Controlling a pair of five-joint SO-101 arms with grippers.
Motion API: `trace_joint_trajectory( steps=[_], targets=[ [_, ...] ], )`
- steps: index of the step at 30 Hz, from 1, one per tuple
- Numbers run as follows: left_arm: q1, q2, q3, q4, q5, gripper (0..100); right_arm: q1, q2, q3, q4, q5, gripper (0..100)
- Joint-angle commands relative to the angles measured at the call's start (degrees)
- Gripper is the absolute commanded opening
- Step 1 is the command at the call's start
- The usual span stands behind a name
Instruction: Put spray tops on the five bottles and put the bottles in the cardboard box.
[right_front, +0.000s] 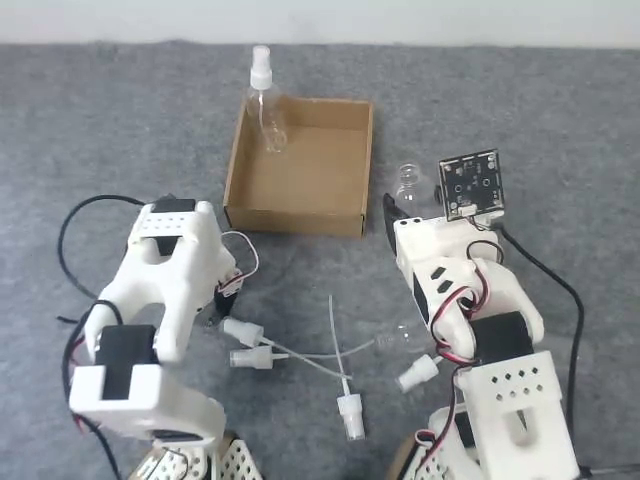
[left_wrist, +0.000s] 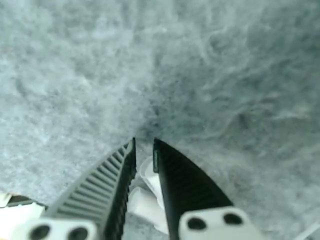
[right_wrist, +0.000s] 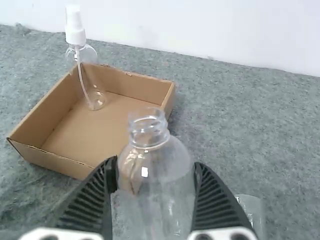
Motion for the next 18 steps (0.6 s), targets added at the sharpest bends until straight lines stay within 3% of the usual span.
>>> trace_joint_trajectory(
  steps=[1,7,18],
  targets=[
    [1.4,-3.6,-2.2,1.1,0.6,12,1.2,-1.1,-0.7,-1.4,0.1,0.9],
    [6.3,-3.6,0.5,1.0,0.8,24,1.2,-1.1,-0.7,-1.4,0.1,0.9],
    [10.0,-3.5,3.3,-2.0,0.9,21,1.2,-1.1,-0.7,-1.4,0.1,0.9]
  ],
)
